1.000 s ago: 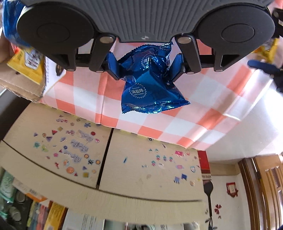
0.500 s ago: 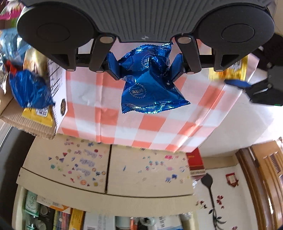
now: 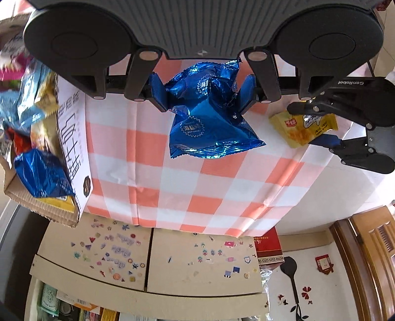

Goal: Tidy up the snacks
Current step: 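Lift the blue bag with the right gripper while the left lifts the yellow waffle bag toward the box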

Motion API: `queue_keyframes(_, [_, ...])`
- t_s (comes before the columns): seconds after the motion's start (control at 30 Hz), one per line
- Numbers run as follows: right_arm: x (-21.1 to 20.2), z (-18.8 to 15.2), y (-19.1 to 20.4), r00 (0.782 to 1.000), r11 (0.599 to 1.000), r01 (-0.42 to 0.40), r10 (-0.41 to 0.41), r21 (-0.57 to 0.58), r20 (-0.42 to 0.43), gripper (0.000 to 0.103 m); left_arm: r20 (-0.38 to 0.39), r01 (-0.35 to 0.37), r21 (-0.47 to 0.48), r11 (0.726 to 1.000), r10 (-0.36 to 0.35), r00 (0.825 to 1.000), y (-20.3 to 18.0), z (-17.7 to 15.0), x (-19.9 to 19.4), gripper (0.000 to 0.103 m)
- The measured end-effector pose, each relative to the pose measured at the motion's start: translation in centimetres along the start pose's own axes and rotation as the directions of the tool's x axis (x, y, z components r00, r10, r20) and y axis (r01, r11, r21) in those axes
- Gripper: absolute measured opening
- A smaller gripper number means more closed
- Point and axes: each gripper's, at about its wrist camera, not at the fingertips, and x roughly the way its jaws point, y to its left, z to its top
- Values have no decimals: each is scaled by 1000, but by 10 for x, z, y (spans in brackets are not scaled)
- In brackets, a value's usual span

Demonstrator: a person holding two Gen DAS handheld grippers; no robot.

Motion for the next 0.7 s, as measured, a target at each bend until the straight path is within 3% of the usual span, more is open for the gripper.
queue_keyframes(0.23, [-8,-14,5,1000,999,16,-17,37,8,67,23,-48,-61,997,49,999,-3,-6,-8,45])
queue_keyframes(0.7, [-31,-15,0,996,998,7,-13,68,86,67,150,-40,-157,987,63,987,-11,8,-39,45])
